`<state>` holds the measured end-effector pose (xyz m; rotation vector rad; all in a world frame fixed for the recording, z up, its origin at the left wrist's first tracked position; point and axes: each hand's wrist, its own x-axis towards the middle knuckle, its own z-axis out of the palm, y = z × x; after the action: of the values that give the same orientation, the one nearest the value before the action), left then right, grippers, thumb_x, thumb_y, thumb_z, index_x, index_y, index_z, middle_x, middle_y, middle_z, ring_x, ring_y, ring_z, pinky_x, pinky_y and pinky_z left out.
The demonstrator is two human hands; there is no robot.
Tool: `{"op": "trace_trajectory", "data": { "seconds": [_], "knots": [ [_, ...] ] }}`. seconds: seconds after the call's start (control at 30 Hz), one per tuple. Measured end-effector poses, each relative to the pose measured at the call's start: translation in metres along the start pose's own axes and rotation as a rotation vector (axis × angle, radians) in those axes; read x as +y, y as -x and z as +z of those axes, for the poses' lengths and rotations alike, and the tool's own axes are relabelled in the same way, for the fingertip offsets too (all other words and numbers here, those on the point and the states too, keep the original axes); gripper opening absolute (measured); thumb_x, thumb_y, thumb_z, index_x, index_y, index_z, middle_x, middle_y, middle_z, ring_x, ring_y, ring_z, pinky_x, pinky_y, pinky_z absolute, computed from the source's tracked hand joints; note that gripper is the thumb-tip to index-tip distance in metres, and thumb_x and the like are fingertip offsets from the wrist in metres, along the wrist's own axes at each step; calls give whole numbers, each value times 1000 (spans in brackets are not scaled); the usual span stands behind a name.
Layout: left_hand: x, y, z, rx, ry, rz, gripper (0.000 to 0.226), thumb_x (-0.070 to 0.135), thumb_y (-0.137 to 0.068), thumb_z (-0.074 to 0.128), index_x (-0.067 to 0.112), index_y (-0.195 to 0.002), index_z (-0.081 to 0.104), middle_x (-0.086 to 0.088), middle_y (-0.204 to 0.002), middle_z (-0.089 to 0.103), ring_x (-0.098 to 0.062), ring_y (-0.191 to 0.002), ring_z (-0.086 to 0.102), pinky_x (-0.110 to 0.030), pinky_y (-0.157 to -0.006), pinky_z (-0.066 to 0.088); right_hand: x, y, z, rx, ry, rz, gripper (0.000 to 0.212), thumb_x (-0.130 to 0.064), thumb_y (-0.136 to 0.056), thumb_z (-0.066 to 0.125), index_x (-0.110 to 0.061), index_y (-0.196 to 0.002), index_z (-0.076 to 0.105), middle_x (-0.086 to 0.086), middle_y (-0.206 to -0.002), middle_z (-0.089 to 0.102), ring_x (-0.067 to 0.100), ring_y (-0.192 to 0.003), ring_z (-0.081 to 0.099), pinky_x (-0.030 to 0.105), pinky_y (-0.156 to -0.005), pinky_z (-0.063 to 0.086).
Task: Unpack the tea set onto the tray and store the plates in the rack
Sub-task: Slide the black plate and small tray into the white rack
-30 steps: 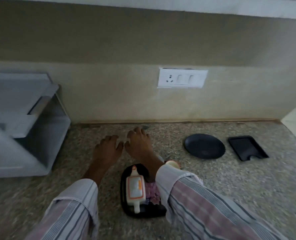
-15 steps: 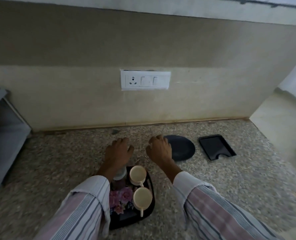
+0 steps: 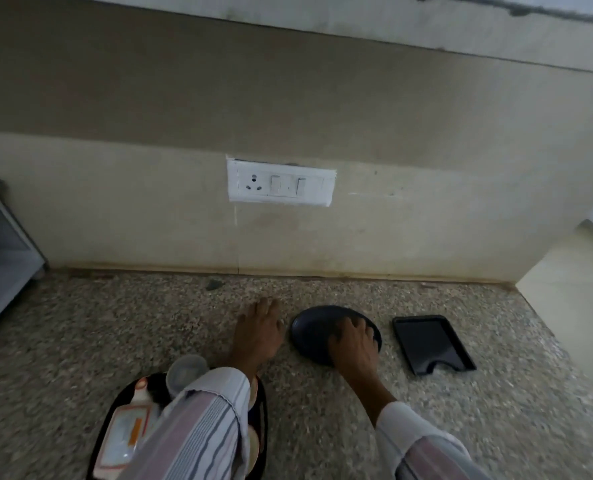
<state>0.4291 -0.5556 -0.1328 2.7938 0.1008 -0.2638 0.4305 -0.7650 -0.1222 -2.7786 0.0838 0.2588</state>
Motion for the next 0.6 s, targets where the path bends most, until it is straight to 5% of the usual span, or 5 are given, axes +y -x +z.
{"op": "trace_trajectory", "data": {
  "seconds": [0.17, 0.37, 0.5, 0.6],
  "knots": [
    [6, -33, 33, -16, 125, -113, 57, 33, -103, 28, 24, -157, 13, -5, -166, 10, -32, -152, 11, -53, -121, 17, 41, -17, 10, 135, -40, 200, 57, -33, -95, 54, -18, -147, 35, 13, -149, 37, 36, -134, 40, 45, -104, 43],
    [3, -47, 77, 10, 9, -194, 59, 39, -101, 16, 26, -158, 12, -3, -167, 10, -29, -153, 9, -52, -121, 8, 74, -49, 26, 84, -302, 312, 77, -36, -93, 63, -12, -155, 24, 20, -149, 41, 39, -135, 44, 51, -106, 44],
    [7, -50, 91, 90, 6, -197, 63, 41, -94, 18, 19, -140, 55, -8, -147, 52, -33, -135, 50, -54, -110, 21, 82, -64, 26, 106, -390, 379, 54, -30, -91, 63, -9, -139, 47, 21, -130, 59, 41, -117, 59, 45, -92, 50],
    [7, -48, 94, 113, 32, -207, 64, 40, -101, 12, 16, -134, 61, -9, -140, 60, -34, -128, 57, -56, -109, 25, 86, -73, 25, 125, -520, 353, 34, -26, -96, 58, -7, -125, 58, 21, -117, 67, 40, -107, 64, 45, -91, 53]
  ]
}}
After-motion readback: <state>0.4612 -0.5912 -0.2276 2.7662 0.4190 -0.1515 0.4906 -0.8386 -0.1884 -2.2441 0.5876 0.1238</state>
